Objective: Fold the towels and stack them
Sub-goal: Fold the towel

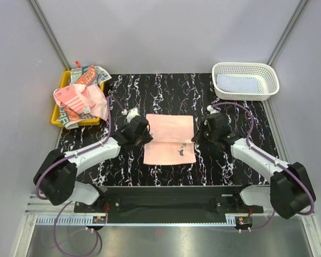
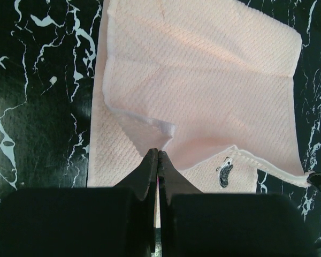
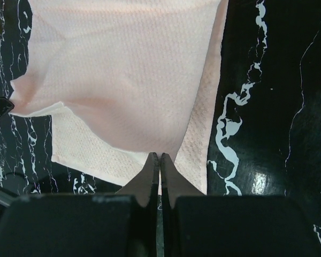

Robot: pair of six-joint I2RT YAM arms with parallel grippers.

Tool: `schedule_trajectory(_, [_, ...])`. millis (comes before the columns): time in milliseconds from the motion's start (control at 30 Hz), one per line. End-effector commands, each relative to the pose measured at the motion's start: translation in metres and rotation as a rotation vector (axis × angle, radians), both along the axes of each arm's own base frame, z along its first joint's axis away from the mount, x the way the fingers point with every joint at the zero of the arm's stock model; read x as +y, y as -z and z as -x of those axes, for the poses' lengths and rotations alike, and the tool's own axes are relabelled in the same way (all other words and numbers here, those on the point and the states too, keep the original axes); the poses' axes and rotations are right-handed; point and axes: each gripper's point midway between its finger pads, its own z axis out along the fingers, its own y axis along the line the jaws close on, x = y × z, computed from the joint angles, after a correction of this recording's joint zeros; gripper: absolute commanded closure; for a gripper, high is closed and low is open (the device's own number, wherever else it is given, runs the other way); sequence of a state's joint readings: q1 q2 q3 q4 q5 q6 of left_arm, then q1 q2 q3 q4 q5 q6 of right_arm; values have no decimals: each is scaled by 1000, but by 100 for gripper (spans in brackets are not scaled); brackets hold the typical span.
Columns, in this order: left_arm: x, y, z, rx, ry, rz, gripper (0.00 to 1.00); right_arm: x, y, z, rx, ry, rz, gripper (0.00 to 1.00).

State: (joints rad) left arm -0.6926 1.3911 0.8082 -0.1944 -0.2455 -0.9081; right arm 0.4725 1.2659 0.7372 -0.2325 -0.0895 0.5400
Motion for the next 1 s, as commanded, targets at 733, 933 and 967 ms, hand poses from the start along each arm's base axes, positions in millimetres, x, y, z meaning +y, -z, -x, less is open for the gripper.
schedule_trajectory(733, [5, -20, 23, -75, 8, 34, 100, 1, -22, 24, -31, 0, -34, 100])
schedule_trajectory(933, [0, 0, 31, -39, 28, 37, 100, 1, -1, 34, 17, 2, -37, 100])
schedule_trajectory(967, [-1, 9, 36, -23, 37, 28, 100, 3, 5, 34, 27, 0, -41, 100])
